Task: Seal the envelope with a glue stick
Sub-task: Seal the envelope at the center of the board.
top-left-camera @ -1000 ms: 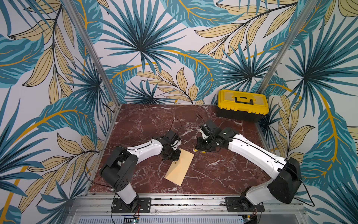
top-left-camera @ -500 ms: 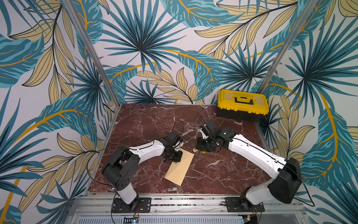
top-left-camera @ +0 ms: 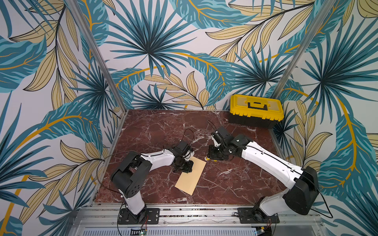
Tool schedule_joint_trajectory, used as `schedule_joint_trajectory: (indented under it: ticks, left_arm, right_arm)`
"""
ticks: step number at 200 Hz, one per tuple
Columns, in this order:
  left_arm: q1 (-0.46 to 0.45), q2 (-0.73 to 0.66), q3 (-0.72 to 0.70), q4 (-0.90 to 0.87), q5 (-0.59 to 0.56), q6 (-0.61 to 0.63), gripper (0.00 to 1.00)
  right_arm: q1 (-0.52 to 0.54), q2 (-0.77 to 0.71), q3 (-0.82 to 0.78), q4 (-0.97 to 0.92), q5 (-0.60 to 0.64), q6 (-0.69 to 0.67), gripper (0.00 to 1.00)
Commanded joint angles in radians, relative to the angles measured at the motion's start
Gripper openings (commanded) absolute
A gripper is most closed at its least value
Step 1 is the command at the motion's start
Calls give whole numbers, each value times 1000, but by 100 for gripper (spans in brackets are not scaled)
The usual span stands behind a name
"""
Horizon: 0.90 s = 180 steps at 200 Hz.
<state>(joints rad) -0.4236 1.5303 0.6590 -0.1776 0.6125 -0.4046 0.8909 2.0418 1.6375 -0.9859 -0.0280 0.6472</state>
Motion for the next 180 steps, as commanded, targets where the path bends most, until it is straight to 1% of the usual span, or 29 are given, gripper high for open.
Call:
schedule_joint_trajectory:
  ticks: [1, 58, 100, 103, 112, 121, 130, 150, 172, 180]
  left_arm:
    - [5, -23, 51, -87, -39, 73, 3]
    - [6, -25, 115, -227, -93, 153, 3]
    - [5, -15, 148, -254, -102, 167, 3]
    - [6, -15, 150, -255, -102, 168, 3]
    - [6, -16, 159, -264, -105, 171, 4]
    - [5, -18, 170, -278, -111, 175, 7]
    - [5, -24, 182, -294, -117, 176, 13]
    - [6, -48, 197, -317, -123, 177, 31]
    - [5, -63, 206, -334, -128, 176, 41]
    - [5, -72, 206, -342, -150, 173, 42]
  right_arm:
    - [-10, -41, -61, 33, -47, 16, 0]
    - [-57, -198, -106, 139, -87, 40, 0]
    - [-80, -276, -158, 149, -82, 37, 0]
    - [-107, -282, -162, 150, -81, 38, 0]
    - [-119, -299, -174, 150, -76, 38, 0]
    - [-129, -317, -188, 151, -72, 39, 0]
    - [-139, -331, -201, 152, -69, 37, 0]
    - [-161, -367, -225, 159, -66, 36, 0]
    - [-180, -399, -249, 164, -62, 32, 0]
    - [-185, -409, -256, 165, -61, 32, 0]
